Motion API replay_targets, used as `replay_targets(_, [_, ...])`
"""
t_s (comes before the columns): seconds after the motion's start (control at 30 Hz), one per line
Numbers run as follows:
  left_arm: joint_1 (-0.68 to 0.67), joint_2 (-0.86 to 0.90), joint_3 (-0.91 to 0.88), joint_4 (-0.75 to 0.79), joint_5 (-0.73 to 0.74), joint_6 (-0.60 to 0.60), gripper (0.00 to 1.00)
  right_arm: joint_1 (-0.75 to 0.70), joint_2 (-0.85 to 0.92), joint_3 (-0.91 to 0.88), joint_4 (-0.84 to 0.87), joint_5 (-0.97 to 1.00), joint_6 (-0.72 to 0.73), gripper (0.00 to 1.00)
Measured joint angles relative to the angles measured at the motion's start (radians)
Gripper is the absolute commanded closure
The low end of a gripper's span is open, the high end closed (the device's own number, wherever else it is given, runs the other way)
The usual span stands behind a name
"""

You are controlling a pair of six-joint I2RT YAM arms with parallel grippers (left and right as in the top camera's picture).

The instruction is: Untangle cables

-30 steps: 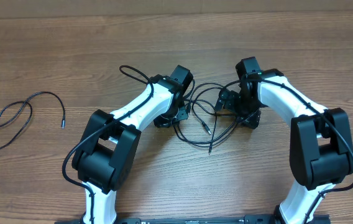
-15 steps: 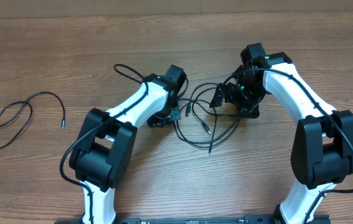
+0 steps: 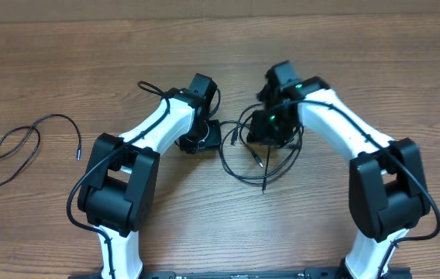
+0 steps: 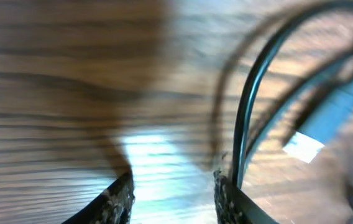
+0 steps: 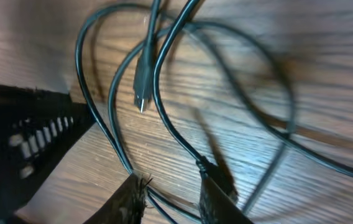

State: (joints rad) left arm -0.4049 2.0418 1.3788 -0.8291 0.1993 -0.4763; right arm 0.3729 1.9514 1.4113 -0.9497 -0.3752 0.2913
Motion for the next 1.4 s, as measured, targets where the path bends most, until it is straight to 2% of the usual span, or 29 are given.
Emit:
replay_targets(0.17, [0.0, 0.0, -0.007, 0.008, 0.086, 0.034, 0.55, 0.042, 0.0, -0.066, 0.081, 0.04, 0.0, 0.69])
replay_targets(0.43, [0.0, 0.0, -0.011, 0.014, 0.123, 0.035, 0.52, 0.048, 0.0, -0.163, 0.181, 0.073, 0.0, 0.69])
replay_targets(0.53, [0.0, 0.0, -0.011, 0.01, 0.129, 0.035, 0.49, 0.048, 0.0, -0.195, 0.214, 0.077, -0.001, 0.83])
replay_targets(0.63, [0.007, 0.0, -0.011, -0.01, 0.137, 0.035, 0.47, 0.048, -0.002, -0.217, 0.241, 0.076, -0.003, 0.92])
replay_targets(0.7, [0.015, 0.0, -0.011, -0.024, 0.145, 0.035, 0.46, 0.048, -0.004, -0.225, 0.256, 0.072, 0.0, 0.96])
replay_targets(0.83, [0.031, 0.0, -0.012, -0.03, 0.17, 0.035, 0.45, 0.048, -0.007, -0.234, 0.273, 0.067, 0.004, 0.96])
replay_targets(1.0, [0.035, 0.0, -0.016, -0.014, 0.194, 0.034, 0.46, 0.048, -0.007, -0.237, 0.284, 0.065, 0.017, 0.96])
replay_targets(1.4, [0.034, 0.003, -0.019, 0.083, 0.197, -0.052, 0.62, 0.048, -0.007, -0.237, 0.285, 0.065, 0.023, 0.96])
